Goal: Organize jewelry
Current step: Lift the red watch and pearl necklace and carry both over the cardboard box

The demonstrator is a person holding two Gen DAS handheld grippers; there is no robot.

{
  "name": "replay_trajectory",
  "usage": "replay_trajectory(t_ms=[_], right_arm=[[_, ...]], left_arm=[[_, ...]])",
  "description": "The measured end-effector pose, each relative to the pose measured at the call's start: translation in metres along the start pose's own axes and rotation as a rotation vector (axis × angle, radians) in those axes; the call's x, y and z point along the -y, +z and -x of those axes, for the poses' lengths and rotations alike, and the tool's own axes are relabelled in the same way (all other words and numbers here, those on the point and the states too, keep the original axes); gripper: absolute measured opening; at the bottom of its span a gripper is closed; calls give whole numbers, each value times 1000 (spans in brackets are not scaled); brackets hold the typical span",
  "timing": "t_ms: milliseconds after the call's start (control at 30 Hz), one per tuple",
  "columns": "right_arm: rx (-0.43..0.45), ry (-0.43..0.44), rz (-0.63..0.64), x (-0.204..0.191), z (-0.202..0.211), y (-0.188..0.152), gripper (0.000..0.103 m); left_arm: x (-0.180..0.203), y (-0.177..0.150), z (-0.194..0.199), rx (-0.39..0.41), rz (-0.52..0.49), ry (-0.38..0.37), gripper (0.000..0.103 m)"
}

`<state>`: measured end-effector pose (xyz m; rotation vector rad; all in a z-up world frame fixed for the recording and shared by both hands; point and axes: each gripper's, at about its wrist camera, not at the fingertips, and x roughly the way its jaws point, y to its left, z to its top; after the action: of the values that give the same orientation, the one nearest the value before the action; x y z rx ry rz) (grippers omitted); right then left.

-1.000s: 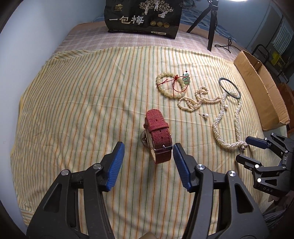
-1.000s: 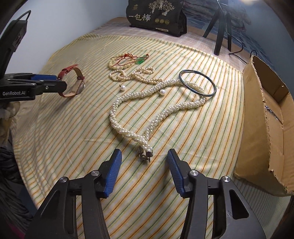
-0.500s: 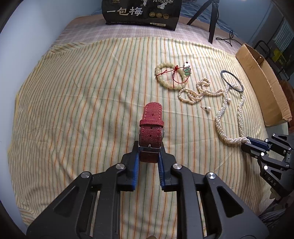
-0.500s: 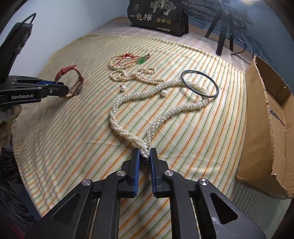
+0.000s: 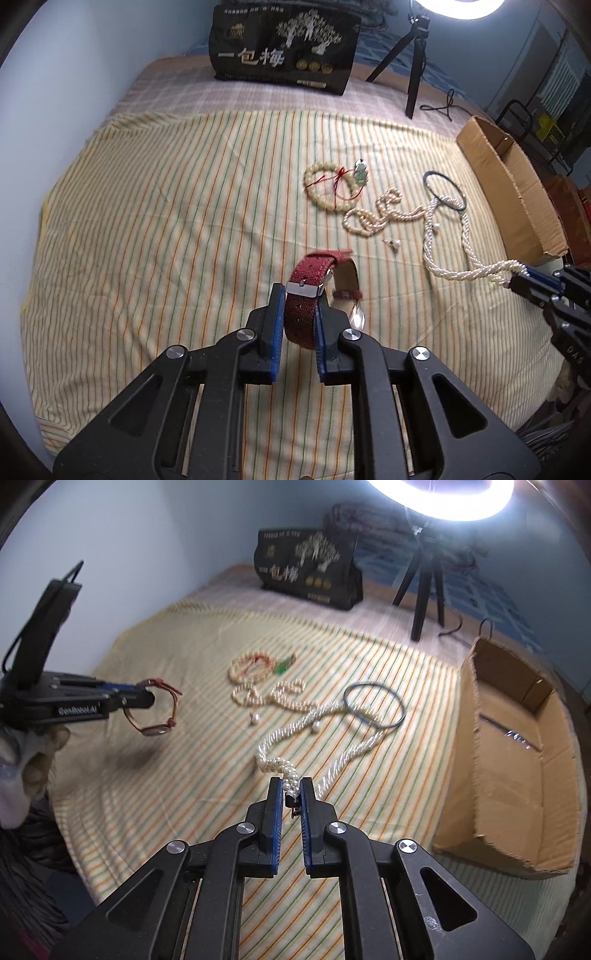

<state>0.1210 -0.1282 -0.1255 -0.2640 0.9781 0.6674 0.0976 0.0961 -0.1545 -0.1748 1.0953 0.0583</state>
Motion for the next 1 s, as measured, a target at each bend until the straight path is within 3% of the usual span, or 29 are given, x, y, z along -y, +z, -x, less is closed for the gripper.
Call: replay_trajectory(t_ms=[533, 1000], right_arm=[[211, -45, -49, 16, 76, 20, 7], [292, -61, -88, 33, 112, 27, 7]], left_arm=[[21, 16, 35, 109, -7, -42, 12], [72, 27, 57, 186, -72, -110, 12]])
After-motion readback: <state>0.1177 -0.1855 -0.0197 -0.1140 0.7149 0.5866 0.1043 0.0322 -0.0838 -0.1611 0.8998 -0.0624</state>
